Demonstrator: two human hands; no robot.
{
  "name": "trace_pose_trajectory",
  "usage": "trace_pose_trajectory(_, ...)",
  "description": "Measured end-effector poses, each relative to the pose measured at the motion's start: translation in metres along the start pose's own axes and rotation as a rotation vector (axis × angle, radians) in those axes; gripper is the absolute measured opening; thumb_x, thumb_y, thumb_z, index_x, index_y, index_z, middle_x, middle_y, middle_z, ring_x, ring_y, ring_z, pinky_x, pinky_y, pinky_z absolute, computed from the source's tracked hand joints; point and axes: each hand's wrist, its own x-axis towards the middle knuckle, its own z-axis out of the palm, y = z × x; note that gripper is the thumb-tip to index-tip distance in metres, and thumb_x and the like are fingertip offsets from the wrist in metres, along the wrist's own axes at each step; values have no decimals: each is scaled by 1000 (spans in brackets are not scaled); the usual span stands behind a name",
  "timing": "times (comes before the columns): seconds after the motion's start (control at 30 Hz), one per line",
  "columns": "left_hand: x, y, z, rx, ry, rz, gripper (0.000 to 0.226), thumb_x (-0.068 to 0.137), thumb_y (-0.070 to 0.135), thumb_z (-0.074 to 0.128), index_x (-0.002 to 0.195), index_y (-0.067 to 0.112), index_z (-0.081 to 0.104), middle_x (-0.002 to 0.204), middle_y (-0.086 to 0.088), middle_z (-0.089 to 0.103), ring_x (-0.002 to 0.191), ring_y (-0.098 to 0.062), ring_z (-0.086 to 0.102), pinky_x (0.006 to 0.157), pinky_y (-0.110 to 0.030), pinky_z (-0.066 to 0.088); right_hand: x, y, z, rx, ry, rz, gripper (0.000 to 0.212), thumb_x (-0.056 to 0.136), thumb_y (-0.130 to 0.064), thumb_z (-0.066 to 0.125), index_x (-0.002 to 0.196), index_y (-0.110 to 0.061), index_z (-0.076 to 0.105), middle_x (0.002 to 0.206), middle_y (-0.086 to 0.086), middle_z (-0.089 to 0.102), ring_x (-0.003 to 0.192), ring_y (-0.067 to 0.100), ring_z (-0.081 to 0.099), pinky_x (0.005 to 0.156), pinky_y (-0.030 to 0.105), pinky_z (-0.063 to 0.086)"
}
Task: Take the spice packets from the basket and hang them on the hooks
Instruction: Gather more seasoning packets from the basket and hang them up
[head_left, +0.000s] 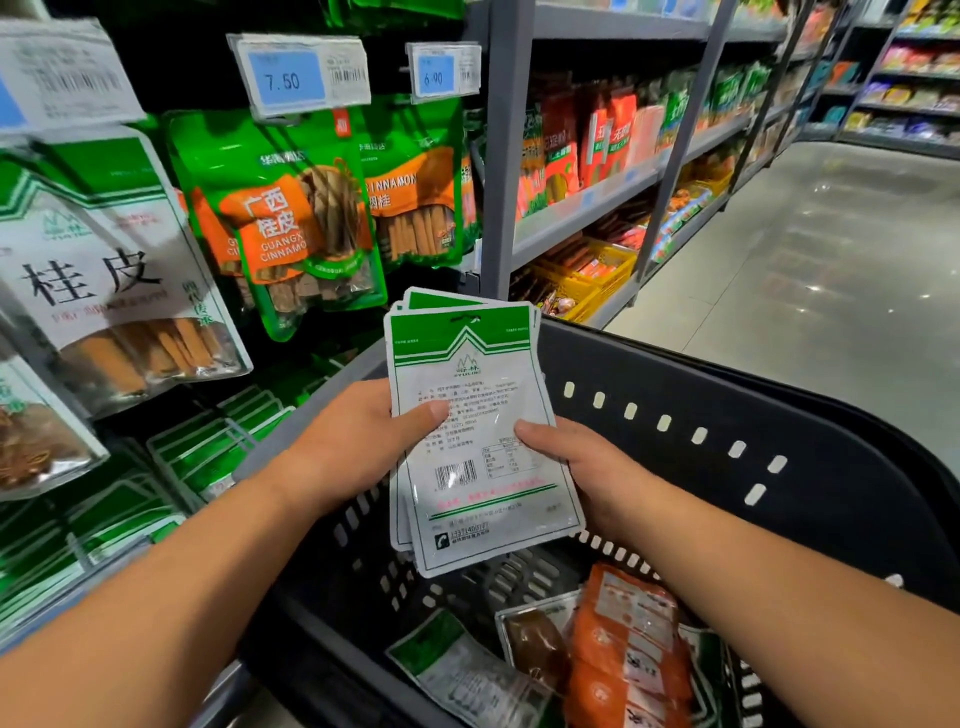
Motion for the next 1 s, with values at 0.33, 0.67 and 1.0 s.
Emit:
trace_pose_trajectory(0.33, 0, 1, 1, 6, 44, -29, 16, 99, 37, 65, 110, 36, 76, 94, 13, 80, 75, -19, 74, 70, -35, 60, 0, 2, 17, 3, 135, -69, 20, 103, -15, 57, 120, -10, 68, 110, 14, 77, 101, 33, 76, 88, 49, 61)
trace_pose_trajectory(0.67, -2, 3, 0, 48, 160, -67, 17, 98, 30, 67, 98, 22, 81, 89, 7, 80, 79, -11, 76, 77, -33, 62, -5, 5, 42, -741, 438, -478, 32, 93, -24, 73, 124, -22, 67, 134, -12, 51, 114, -24, 43, 106, 13, 39)
trace_pose_trajectory(1.0, -10, 9, 0, -59, -71, 51, 41, 94, 46, 67, 95, 6, 78, 86, -22, 75, 73, -33, 70, 72, -41, 55, -14, 4, 66, -487, 0, -310, 57, 88, -46, 78, 139, -30, 57, 131, -5, 68, 125, 10, 61, 111, 35, 46)
